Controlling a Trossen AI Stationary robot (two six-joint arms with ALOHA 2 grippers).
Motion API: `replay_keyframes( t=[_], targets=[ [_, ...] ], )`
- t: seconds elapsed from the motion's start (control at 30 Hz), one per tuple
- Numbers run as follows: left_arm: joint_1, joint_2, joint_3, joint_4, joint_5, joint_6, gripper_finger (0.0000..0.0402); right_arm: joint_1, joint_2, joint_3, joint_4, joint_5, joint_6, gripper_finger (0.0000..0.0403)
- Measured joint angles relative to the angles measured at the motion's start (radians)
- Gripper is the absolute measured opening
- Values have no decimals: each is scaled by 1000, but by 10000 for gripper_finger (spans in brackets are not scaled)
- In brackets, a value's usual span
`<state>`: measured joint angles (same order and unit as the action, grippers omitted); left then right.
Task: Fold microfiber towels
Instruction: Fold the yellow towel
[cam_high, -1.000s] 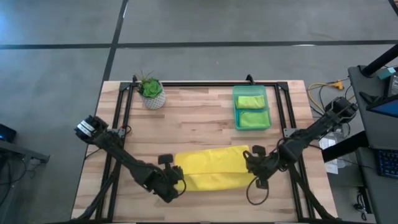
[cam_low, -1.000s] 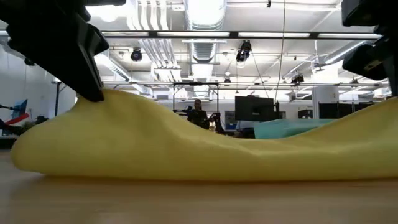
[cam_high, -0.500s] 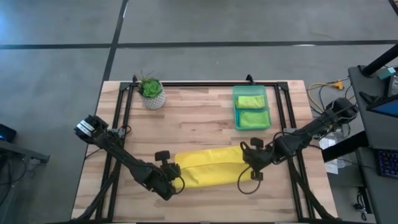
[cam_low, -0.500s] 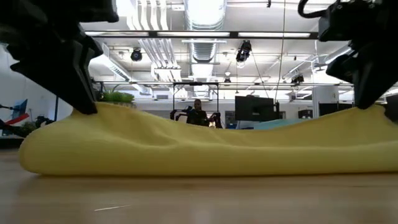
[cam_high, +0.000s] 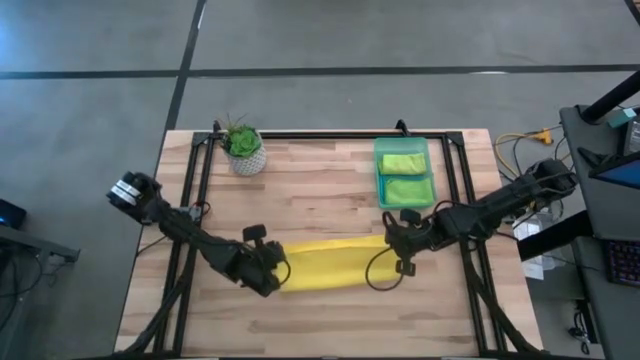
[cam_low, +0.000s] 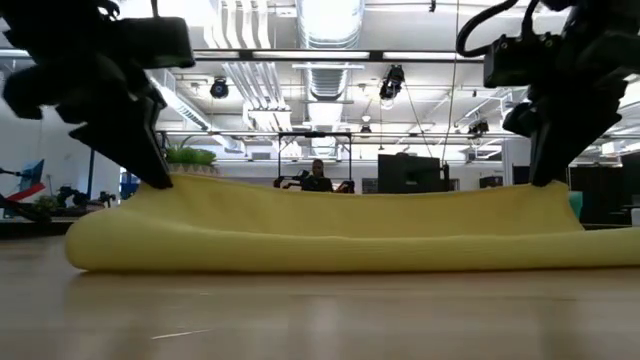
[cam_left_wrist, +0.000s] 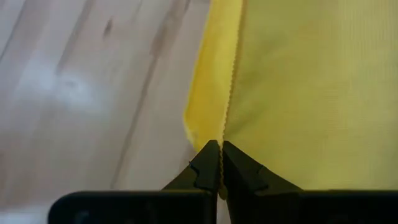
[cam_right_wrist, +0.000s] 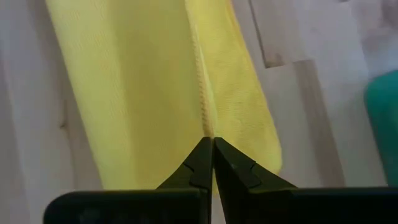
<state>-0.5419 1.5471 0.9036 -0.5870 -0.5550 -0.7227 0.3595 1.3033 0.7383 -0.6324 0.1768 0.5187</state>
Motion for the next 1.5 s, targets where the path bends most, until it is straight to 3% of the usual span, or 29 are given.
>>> replay_keyframes(
  t=[0.3,0.83,1.1,1.3,1.4,1.5],
  targets=[
    [98,-7,-29,80,67,155,0,-31,0,-14,-8,0,0,8],
    [169,-6,-72,83,65,154,5,-127,0,-23,-11,0,1,12],
    [178,-33,-116,59,38,75,96,-192,-11,-23,-53,58,27,84],
    [219,-136,-112,53,27,73,175,-221,-135,-23,-18,58,46,141],
    [256,-185,-102,80,102,74,187,-186,-220,-23,5,34,100,152],
    [314,-196,-105,159,289,75,174,-121,-291,-24,13,38,178,153]
  ],
)
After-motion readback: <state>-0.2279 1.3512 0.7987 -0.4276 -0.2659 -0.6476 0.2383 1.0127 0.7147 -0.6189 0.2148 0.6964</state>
